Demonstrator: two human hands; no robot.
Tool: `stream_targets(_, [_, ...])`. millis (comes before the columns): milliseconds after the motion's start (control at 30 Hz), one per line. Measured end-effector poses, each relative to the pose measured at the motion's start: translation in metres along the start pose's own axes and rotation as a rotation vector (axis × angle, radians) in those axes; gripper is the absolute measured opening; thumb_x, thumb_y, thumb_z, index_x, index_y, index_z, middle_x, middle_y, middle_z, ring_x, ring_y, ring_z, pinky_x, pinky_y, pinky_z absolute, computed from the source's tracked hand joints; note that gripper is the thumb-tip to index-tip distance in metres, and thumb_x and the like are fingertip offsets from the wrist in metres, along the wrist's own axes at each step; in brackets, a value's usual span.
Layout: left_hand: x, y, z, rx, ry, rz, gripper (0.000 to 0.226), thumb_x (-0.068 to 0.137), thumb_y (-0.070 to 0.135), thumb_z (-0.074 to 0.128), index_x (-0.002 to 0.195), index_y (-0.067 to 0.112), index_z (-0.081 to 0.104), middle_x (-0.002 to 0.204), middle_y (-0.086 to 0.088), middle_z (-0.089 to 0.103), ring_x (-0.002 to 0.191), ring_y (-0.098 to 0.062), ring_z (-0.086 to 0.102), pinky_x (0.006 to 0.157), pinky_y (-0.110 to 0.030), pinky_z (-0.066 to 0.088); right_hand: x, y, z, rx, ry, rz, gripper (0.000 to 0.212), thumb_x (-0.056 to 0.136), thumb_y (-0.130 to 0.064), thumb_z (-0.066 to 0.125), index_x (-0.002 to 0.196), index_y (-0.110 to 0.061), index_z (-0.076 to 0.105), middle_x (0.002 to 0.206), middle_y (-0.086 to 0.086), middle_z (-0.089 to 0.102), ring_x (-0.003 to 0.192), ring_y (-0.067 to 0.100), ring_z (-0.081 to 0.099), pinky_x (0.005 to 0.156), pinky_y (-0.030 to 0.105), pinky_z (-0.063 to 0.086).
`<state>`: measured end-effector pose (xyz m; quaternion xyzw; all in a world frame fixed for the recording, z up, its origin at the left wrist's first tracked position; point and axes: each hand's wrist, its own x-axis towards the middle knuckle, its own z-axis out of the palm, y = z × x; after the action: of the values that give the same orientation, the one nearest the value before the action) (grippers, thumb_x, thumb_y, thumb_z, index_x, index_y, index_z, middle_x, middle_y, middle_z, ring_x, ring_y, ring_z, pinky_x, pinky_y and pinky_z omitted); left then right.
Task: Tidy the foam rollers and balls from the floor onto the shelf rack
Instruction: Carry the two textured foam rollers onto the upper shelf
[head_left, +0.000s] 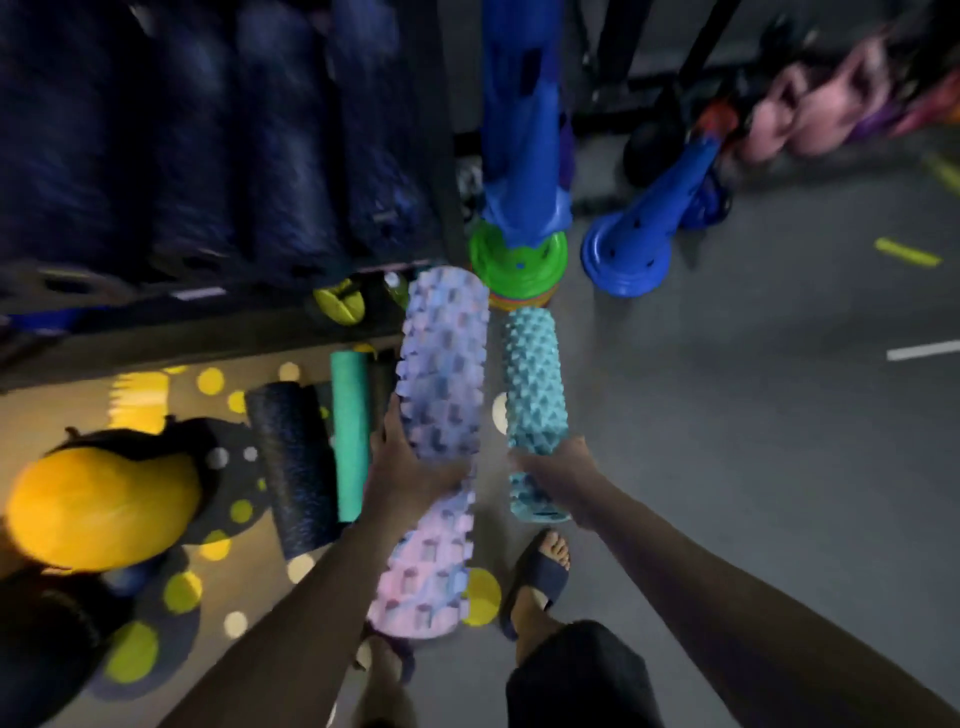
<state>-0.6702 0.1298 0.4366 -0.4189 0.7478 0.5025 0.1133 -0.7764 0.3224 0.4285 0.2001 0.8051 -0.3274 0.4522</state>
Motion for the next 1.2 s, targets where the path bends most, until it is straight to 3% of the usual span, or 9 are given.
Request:
stream_targets(133, [-0.048,0.047,-0.114,-0.125,0.076,0.083,0.095,0.047,0.042,0.089,0.129,0.036,0.043,0.117,0.005,0.062,0.097,-0.01,0.065,0.079,-0.023,0.053,-0.087,-0.081,0.011,-0.169,0.071,-0.268,0.091,0.036,-0.064,0.079,0.11,-0.013,0.062,0.105,0.009,0.068,0.088,0.024,0.073,0.068,0.038,0.063])
stream_targets(267, [-0.078,0.035,-0.221,-0.115,0.175,0.215,0.118,0.044,0.055,0.08,0.15,0.022,0.038,0.137,-0.007,0.056,0.122,-0.026,0.058,0.091,-0.037,0.05,-0.148,-0.145,0.074,-0.178,0.073,-0.441,0.097,0.039,-0.07,0.082,0.117,-0.014,0.064,0.109,0.007,0.072,0.093,0.023,0.072,0.076,0.041,0.064])
stream_targets(400, [-0.096,0.012,-0.325,-0.074,0.286,0.298,0.119,0.048,0.055,0.08,0.154,0.036,0.028,0.138,-0.005,0.057,0.125,-0.032,0.057,0.099,-0.05,0.052,-0.192,-0.198,0.141,-0.195,0.112,-0.605,0.106,0.035,-0.074,0.078,0.122,-0.015,0.06,0.114,-0.002,0.071,0.106,0.019,0.071,0.087,0.037,0.061])
stream_targets(500, [-0.112,-0.01,-0.382,0.033,0.346,0.32,0.133,0.044,0.064,0.071,0.16,0.031,0.015,0.146,-0.014,0.043,0.132,-0.039,0.049,0.098,-0.051,0.05,-0.267,-0.222,0.165,-0.218,0.15,-0.66,0.093,0.038,-0.064,0.069,0.115,-0.013,0.06,0.106,0.001,0.067,0.098,0.019,0.066,0.081,0.033,0.054])
stream_targets(667, [-0.132,-0.052,-0.432,0.054,0.494,0.345,0.133,0.047,0.055,0.073,0.161,0.024,0.012,0.141,-0.015,0.042,0.132,-0.034,0.042,0.103,-0.05,0.047,-0.312,-0.236,0.154,-0.419,0.296,-0.937,0.087,0.059,-0.048,0.079,0.133,-0.013,0.048,0.122,0.007,0.054,0.108,0.026,0.059,0.087,0.043,0.055])
stream_targets(833, [-0.111,-0.007,-0.461,0.196,0.632,0.459,0.133,0.059,0.039,0.094,0.161,0.014,0.012,0.143,-0.018,0.038,0.131,-0.04,0.045,0.094,-0.05,0.051,-0.339,-0.295,0.131,-0.419,0.321,-1.056,0.089,0.073,-0.039,0.081,0.147,-0.017,0.037,0.137,0.004,0.044,0.124,0.026,0.052,0.101,0.047,0.048])
stream_targets(1033, [-0.095,0.094,-0.491,0.326,0.789,0.514,0.131,0.061,0.053,0.086,0.161,0.024,0.007,0.142,-0.014,0.038,0.126,-0.04,0.046,0.094,-0.052,0.051,-0.335,-0.376,0.093,-0.259,0.303,-1.125,0.079,0.058,-0.052,0.072,0.128,-0.022,0.053,0.122,-0.004,0.057,0.11,0.014,0.059,0.09,0.043,0.055])
stream_targets(1133, [-0.088,0.148,-0.5,0.324,0.811,0.529,0.133,0.06,0.054,0.086,0.162,0.028,0.005,0.138,-0.01,0.039,0.124,-0.038,0.048,0.09,-0.049,0.052,-0.339,-0.414,0.068,-0.113,0.243,-1.134,0.028,0.071,-0.02,0.076,0.094,-0.026,0.062,0.089,-0.004,0.069,0.074,0.002,0.068,0.058,0.019,0.056])
stream_targets(1200, [-0.078,0.186,-0.502,0.33,0.792,0.514,0.132,0.06,0.055,0.085,0.161,0.032,0.003,0.137,-0.008,0.039,0.123,-0.036,0.05,0.09,-0.048,0.052,-0.332,-0.436,0.052,-0.049,0.211,-1.152,0.029,0.077,-0.007,0.075,0.101,-0.016,0.062,0.087,0.001,0.068,0.072,0.006,0.069,0.05,0.012,0.049])
